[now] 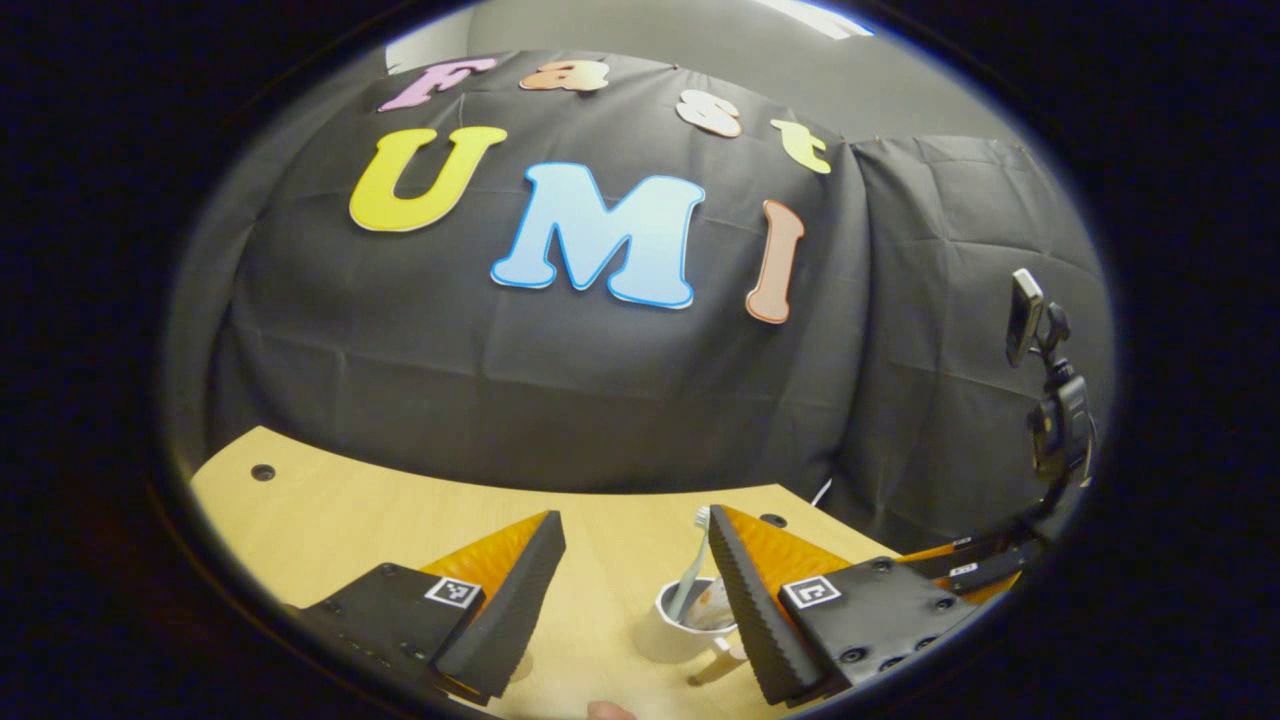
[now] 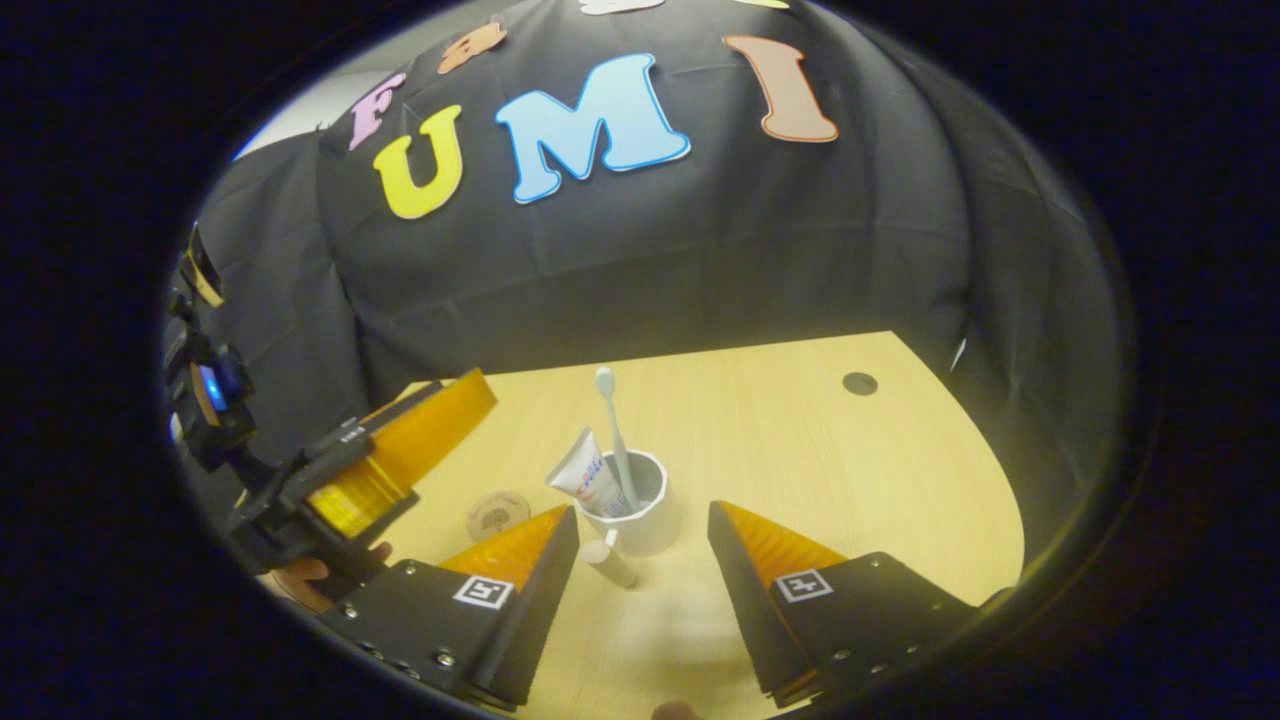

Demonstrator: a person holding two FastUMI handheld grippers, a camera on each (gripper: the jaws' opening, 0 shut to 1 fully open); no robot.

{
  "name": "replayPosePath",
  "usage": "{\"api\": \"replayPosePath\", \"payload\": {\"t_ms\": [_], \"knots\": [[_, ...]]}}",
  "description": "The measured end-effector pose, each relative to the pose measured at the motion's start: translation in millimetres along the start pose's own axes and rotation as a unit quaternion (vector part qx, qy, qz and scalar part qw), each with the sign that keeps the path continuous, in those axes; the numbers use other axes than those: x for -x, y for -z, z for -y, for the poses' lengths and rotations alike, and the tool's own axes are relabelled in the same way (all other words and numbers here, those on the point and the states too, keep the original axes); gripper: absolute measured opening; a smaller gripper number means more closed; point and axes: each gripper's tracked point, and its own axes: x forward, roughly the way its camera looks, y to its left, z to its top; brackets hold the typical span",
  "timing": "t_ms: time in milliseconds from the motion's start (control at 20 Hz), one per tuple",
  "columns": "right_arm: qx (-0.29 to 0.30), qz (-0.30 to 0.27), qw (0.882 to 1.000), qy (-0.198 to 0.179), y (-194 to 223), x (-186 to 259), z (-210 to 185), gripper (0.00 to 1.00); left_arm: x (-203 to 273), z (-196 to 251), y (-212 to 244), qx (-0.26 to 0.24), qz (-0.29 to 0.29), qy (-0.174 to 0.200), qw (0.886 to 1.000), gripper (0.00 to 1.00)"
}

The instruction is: Put the toothbrush and toothpaste on the desktop into the cup, then pick up the cup and place it on the coaster on the desktop.

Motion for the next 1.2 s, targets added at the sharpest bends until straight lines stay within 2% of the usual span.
{"api": "replayPosePath", "payload": {"t_ms": [50, 100, 150, 200, 450, 700, 950, 1200], "knots": [[0.005, -0.016, 1.000, 0.007, 5.3, -3.7, 0.7, 0.77, 6.0, -2.4, -0.1, -0.001, -0.002, -0.004, 1.000, 0.93], [0.008, -0.029, 0.999, 0.012, 7.2, -5.3, -0.9, 0.80, 10.6, -4.5, -0.7, -0.004, -0.005, -0.009, 1.000, 0.93], [0.009, -0.040, 0.999, 0.014, 8.5, -7.8, -4.1, 0.80, 14.3, -6.9, -0.9, -0.007, -0.008, -0.013, 1.000, 0.88], [0.008, -0.052, 0.999, 0.014, 8.8, -10.2, -8.6, 0.80, 19.0, -10.7, -1.6, -0.009, -0.010, -0.018, 1.000, 0.88], [0.012, -0.098, 0.995, 0.023, 20.6, -22.2, -24.9, 0.80, 37.9, -19.4, -3.9, -0.017, -0.020, -0.021, 0.999, 0.99], [0.003, -0.140, 0.989, 0.037, 33.3, -38.9, -33.4, 0.80, 57.3, -24.9, 2.4, -0.006, -0.038, -0.017, 0.999, 0.94], [0.007, -0.182, 0.982, 0.056, 44.5, -60.1, -32.6, 0.80, 73.4, -35.3, 10.2, 0.008, -0.055, -0.015, 0.998, 0.99], [0.010, -0.216, 0.973, 0.086, 55.0, -75.9, -27.2, 0.80, 80.8, -46.2, 16.5, 0.014, -0.066, -0.018, 0.998, 0.96]]}}
